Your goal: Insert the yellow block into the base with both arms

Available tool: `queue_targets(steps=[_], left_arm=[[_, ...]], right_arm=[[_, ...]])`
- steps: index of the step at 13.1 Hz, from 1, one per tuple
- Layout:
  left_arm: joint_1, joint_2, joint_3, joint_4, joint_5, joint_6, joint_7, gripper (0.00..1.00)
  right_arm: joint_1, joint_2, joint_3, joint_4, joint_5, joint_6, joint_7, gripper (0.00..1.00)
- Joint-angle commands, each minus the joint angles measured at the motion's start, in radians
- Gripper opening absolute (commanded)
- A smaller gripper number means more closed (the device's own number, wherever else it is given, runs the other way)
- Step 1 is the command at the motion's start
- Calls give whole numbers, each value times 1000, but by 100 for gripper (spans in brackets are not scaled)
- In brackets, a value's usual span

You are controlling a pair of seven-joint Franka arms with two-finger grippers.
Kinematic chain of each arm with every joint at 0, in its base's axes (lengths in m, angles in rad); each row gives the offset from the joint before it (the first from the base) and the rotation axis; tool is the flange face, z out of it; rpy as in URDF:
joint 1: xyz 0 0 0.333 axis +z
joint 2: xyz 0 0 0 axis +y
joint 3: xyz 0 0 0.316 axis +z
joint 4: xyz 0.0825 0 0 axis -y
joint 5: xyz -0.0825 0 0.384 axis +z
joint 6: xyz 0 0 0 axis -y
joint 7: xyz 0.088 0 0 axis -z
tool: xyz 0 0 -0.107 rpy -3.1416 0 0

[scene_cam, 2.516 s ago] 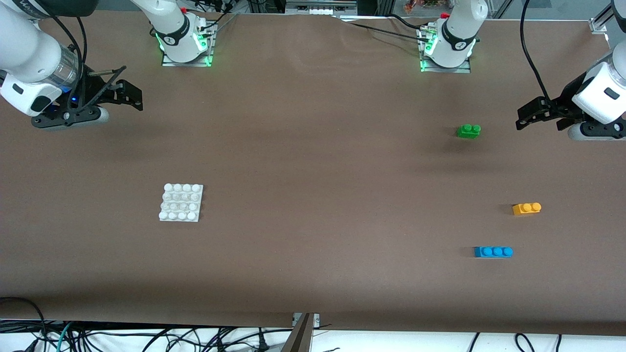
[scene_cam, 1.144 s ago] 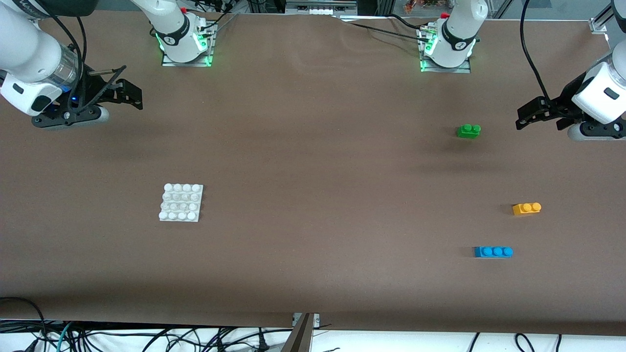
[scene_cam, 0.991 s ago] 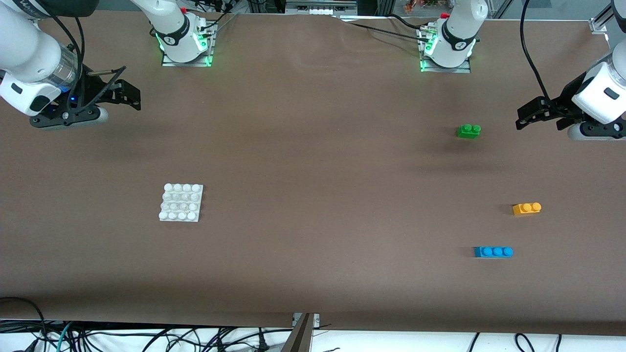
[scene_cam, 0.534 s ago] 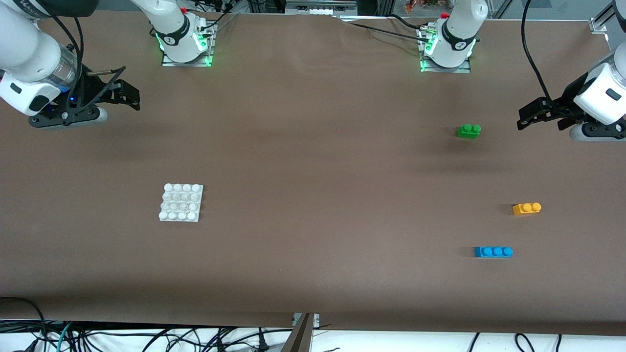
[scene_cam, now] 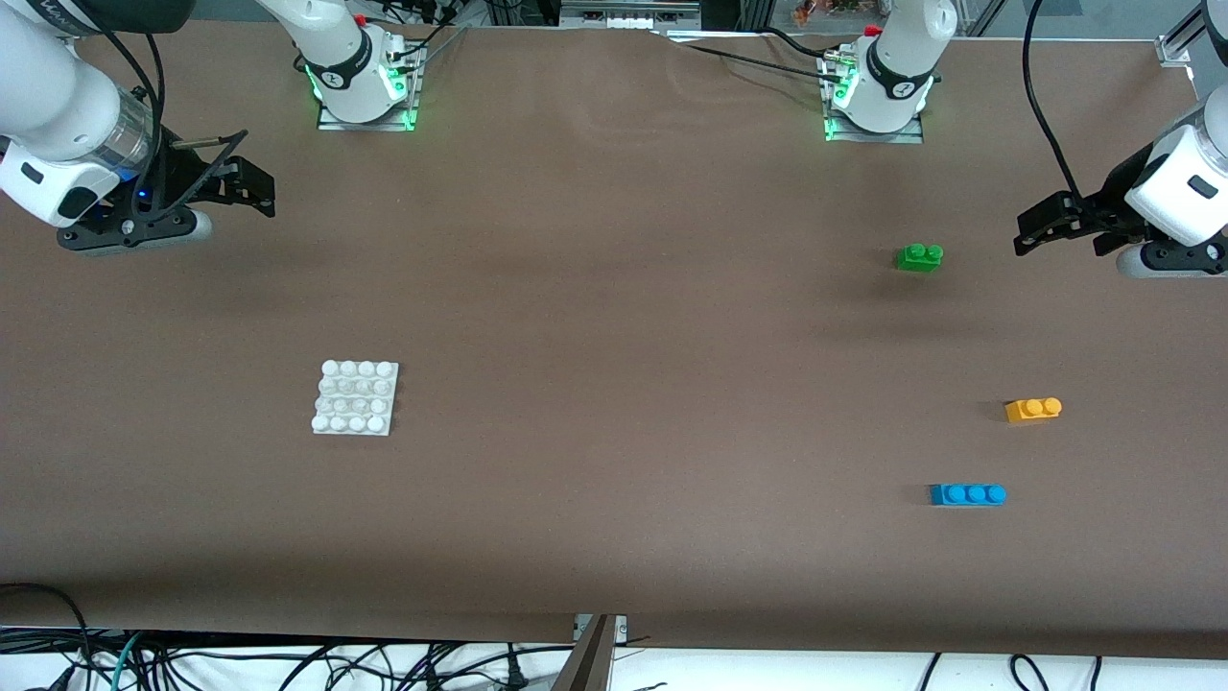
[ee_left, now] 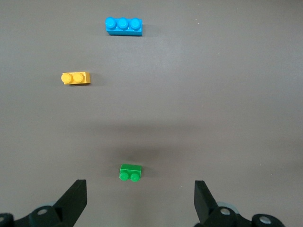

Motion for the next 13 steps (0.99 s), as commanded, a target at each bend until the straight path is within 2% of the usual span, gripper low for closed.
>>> queue_targets(steps=[1, 4, 13], left_arm=[[6, -1, 0, 7, -26, -13, 2, 100], [6, -1, 0, 7, -26, -13, 2, 100], [6, -1, 0, 7, -26, -13, 2, 100]], right_arm=[[2, -11, -5, 14, 2, 1, -12, 99], [-11, -5, -7, 58, 2, -7, -15, 99], [-6, 20, -7, 58, 1, -5, -14, 99]])
